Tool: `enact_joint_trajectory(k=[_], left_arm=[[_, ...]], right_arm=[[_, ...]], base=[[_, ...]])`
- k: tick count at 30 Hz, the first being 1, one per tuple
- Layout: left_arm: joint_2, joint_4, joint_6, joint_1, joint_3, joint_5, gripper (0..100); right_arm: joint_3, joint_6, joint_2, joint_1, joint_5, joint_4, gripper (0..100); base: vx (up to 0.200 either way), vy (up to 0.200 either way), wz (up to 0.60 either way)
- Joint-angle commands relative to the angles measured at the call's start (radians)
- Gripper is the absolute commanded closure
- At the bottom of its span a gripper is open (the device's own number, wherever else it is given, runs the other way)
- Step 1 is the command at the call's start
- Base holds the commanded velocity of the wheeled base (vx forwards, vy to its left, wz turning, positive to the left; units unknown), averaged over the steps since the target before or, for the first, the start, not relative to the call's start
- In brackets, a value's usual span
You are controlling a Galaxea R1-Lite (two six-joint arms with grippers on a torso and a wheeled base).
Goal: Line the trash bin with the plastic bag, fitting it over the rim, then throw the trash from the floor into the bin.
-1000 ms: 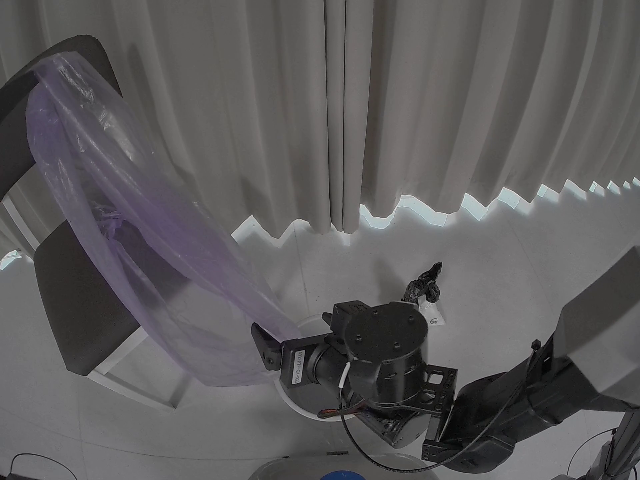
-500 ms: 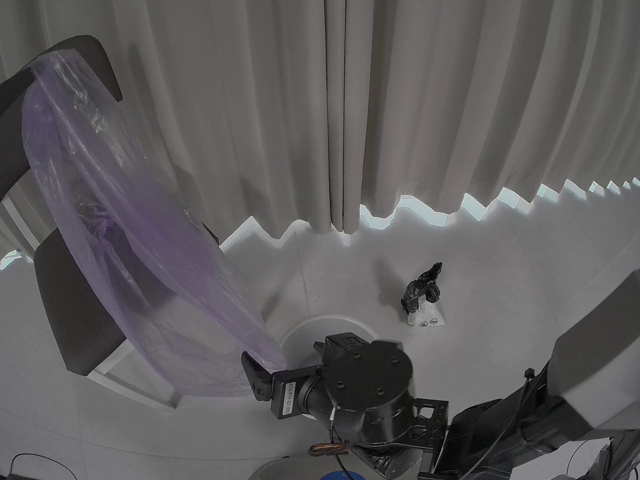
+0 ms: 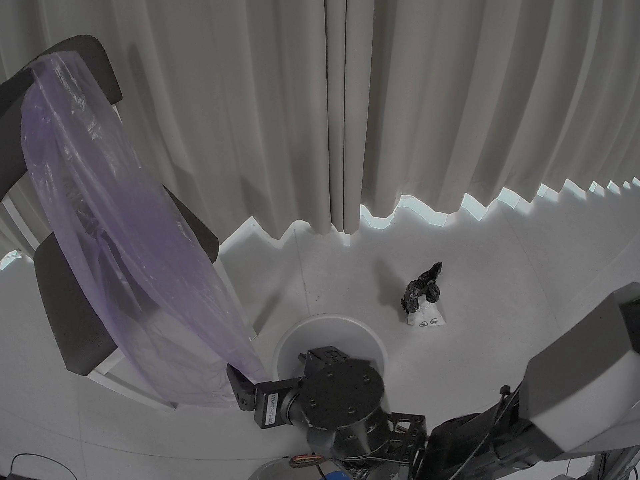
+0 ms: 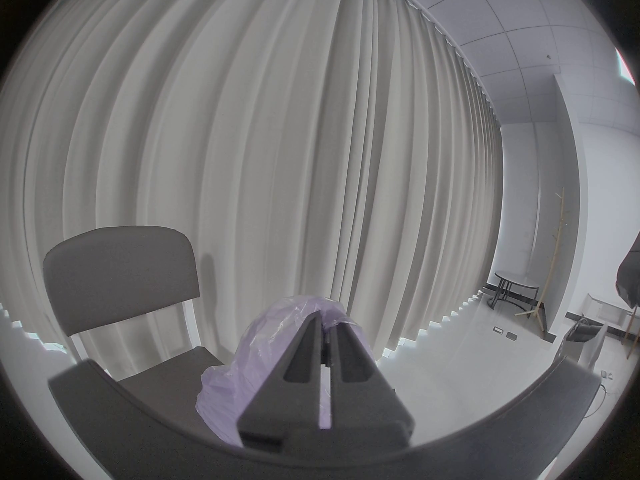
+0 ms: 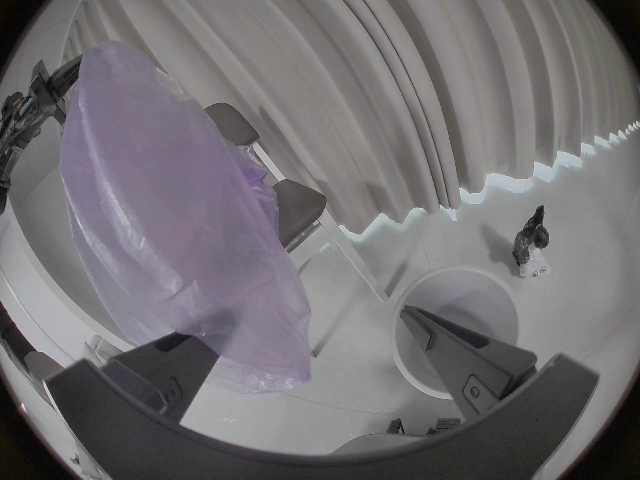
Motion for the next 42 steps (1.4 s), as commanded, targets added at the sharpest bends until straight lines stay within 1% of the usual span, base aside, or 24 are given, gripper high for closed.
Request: enact_joint_trajectory(k=[1, 10, 35, 36, 42], left_arm=[[0.003, -0.001, 0.0, 0.0, 0.0, 0.0, 100], [0.002, -0.001, 0.0, 0.002, 0.0, 0.003, 100], [-0.004, -0.001, 0.0, 0.0, 0.006, 0.001, 100], [-0.004, -0.001, 0.0, 0.0, 0.006, 0.001, 100], [-0.007, -0.001, 0.0, 0.002, 0.008, 0.001, 100]], right_arm=[[-0.02, 0.002, 0.03, 0.004, 0.0, -0.002, 0], [-0.058, 0.007, 0.065, 0.037, 0.0, -0.003, 0], [-0.023, 0.004, 0.054, 0.044, -0.006, -0.003, 0], [-0.023, 0.004, 0.054, 0.044, -0.006, -0.003, 100], [-0.021, 0.002, 0.054, 0.044, -0.006, -0.003, 100]], base=[[0.0, 0.0, 0.0], [0.0, 0.0, 0.0], [0.0, 0.0, 0.0], [0.0, 0.0, 0.0], [0.0, 0.0, 0.0]])
